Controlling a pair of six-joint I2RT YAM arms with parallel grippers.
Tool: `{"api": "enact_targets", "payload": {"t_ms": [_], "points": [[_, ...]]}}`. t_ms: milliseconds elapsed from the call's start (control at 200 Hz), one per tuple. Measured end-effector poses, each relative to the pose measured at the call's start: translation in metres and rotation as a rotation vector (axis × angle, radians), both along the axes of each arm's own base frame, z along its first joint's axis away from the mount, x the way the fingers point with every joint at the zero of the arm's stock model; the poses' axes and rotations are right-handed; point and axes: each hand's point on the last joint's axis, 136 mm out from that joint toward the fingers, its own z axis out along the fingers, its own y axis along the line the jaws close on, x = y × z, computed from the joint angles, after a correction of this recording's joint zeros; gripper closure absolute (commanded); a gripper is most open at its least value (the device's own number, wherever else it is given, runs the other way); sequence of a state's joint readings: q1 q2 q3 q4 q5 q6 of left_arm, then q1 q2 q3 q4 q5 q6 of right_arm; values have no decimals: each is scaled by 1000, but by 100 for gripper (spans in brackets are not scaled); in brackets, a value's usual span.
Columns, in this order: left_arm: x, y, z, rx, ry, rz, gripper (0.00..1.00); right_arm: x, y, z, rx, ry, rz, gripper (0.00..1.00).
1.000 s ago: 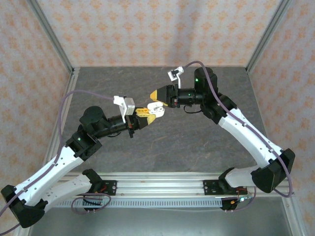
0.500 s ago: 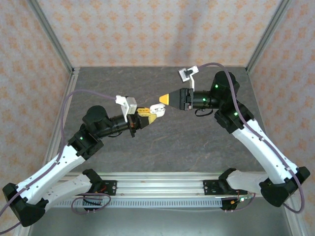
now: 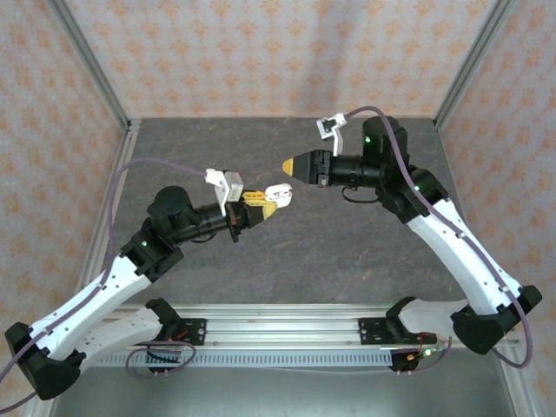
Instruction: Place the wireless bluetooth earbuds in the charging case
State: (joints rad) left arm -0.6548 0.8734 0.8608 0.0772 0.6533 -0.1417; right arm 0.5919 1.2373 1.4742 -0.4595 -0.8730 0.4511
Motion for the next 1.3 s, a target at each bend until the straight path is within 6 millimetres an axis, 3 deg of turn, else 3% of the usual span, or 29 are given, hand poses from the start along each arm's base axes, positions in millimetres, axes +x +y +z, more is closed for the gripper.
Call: {"api": "enact_targets", "payload": {"t_ms": [300,605,1021,1301], "points": [[6,-6,-9,15,44,-4,100,5,1,-46,-53,84,-16,70],[7,-10,-12,7,87,-23,100,-3,-9,-49,-28,48,-40,71],[9,-11,-9,-15,122,-15,100,-8,-7,-46,-63,-73,-64,72],[14,-11,-15,0,141,2,100,3,-25,-56,-169,-142,-199,50]]}}
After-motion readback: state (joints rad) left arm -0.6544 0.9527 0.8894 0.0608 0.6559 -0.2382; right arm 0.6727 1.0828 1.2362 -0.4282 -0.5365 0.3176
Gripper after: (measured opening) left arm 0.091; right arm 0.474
